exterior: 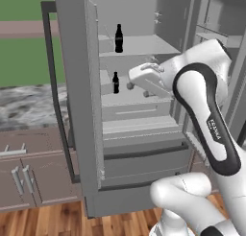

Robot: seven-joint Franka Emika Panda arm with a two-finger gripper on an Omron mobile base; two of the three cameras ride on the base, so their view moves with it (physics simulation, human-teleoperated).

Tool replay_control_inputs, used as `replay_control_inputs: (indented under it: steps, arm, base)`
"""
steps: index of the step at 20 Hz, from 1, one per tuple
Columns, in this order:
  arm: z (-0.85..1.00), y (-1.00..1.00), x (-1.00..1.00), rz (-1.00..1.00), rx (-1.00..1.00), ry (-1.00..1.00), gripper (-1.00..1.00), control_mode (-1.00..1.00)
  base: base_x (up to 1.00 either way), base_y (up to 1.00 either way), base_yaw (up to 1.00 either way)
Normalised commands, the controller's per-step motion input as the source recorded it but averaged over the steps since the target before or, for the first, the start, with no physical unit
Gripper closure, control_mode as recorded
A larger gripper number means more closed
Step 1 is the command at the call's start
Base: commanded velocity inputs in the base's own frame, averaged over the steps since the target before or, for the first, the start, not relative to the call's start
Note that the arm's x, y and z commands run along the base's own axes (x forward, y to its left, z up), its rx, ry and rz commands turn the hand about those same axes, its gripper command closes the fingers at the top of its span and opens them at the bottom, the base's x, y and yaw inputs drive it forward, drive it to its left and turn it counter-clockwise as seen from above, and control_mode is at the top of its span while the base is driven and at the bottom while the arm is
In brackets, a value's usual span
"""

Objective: Open the fridge, grab two sodas, and place both sodas inside the bowl with ice on the dining counter.

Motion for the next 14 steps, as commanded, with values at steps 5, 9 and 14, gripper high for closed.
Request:
replay_control_inputs:
  steps: [5,9,14]
  arm:
    - [0.00,-0.73,0.00,-0.31,-0.29,-0.09,-1.00,-1.00]
    - [-0.01,-0.98,0.00,-0.26,-0.23,-0.11,-1.00,-1.00]
    - [-0.13,-0.73,0.00,-0.23,-0.23,-0.19,-1.00,-1.00]
  base:
    - [0.00,0.00,0.00]
    - [0.00,0.00,0.00]
    - [0.00,0.00,0.00]
